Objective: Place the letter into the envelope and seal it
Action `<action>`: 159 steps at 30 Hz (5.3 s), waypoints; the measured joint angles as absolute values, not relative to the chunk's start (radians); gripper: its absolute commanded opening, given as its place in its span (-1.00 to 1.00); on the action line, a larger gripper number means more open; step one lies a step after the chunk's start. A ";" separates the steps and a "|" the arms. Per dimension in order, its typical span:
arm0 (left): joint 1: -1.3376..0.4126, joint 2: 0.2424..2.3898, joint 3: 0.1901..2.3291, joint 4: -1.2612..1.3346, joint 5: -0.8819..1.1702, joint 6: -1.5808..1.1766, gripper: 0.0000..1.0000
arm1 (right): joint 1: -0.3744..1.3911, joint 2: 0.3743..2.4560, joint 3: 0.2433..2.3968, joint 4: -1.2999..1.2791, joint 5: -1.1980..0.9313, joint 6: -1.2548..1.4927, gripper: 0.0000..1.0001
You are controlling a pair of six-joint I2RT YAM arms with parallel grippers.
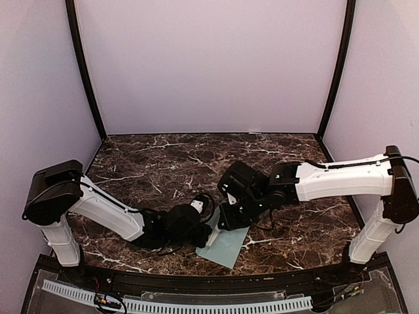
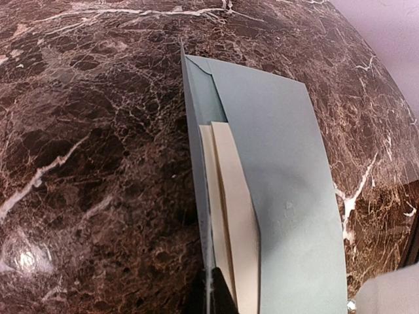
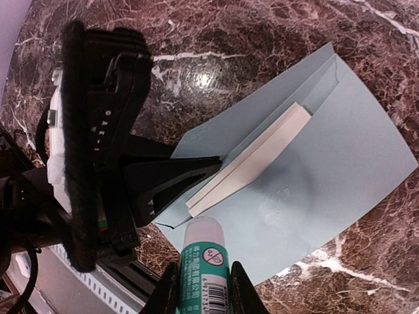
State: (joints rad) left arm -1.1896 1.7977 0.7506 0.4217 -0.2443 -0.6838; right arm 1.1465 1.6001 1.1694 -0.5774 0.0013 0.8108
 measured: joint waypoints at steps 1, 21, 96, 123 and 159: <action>-1.190 1.798 0.751 0.423 -0.244 -0.685 -1.00 | 1.158 1.620 1.188 -0.592 0.005 0.816 -1.00; -1.194 1.798 0.744 0.441 -0.235 -0.692 -1.00 | 1.193 1.798 1.251 -0.676 0.094 0.820 -1.00; -1.227 1.805 0.754 0.388 -0.278 -0.676 -1.00 | 1.197 1.831 1.229 -0.638 0.049 0.757 -1.00; -1.268 1.840 0.826 0.308 -0.389 -0.653 -1.00 | 1.056 1.879 1.323 -0.735 0.128 0.647 -1.00; -1.296 1.840 0.831 0.282 -0.429 -0.673 -1.00 | 1.139 1.884 1.324 -0.788 -0.084 0.659 -1.00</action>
